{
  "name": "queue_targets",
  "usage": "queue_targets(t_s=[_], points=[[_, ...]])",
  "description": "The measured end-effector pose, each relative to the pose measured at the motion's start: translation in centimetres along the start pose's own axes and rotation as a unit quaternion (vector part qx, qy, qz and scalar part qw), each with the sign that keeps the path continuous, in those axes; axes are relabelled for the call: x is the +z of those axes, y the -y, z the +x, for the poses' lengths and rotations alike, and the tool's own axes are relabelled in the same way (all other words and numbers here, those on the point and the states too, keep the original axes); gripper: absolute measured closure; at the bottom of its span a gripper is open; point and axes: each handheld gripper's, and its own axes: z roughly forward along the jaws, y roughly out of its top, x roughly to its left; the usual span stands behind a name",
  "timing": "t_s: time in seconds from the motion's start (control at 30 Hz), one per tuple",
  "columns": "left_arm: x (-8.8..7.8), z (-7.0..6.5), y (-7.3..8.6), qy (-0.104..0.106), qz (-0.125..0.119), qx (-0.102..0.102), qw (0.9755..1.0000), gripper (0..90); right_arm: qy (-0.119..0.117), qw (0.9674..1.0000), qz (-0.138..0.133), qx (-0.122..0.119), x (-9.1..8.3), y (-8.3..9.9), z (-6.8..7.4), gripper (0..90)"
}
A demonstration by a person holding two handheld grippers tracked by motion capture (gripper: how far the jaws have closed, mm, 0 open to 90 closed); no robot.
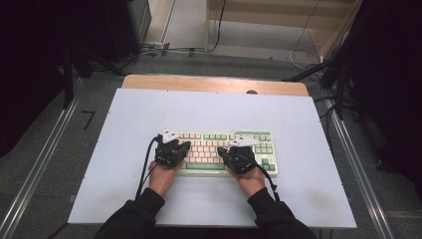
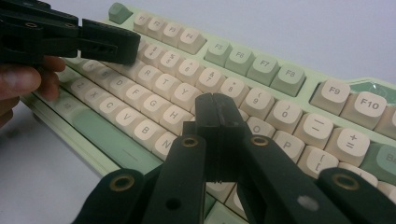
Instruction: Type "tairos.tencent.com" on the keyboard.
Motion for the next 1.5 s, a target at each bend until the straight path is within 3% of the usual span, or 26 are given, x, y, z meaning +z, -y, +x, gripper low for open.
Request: queue_targets(t_s=[0.47, 0.73, 1.5], points=[[0.3, -0.1, 0.2, 0.003, 0.010, 0.001, 0.9999, 90.0, 0.000, 1.0000, 0.000, -0.002, 0.0, 0.0, 0.0, 87.5], [-0.4, -0.2, -0.2, 0.008, -0.006, -0.003, 1.0000, 90.0, -0.001, 1.0000, 0.000, -0.001, -0.1, 0.0, 0.1, 87.5], [-0.8, -0.3, -0.3, 0.014, -0.010, -0.005, 0.9998, 90.0, -0.008, 0.9999, 0.008, -0.009, 0.6, 0.2, 0.9, 87.5]])
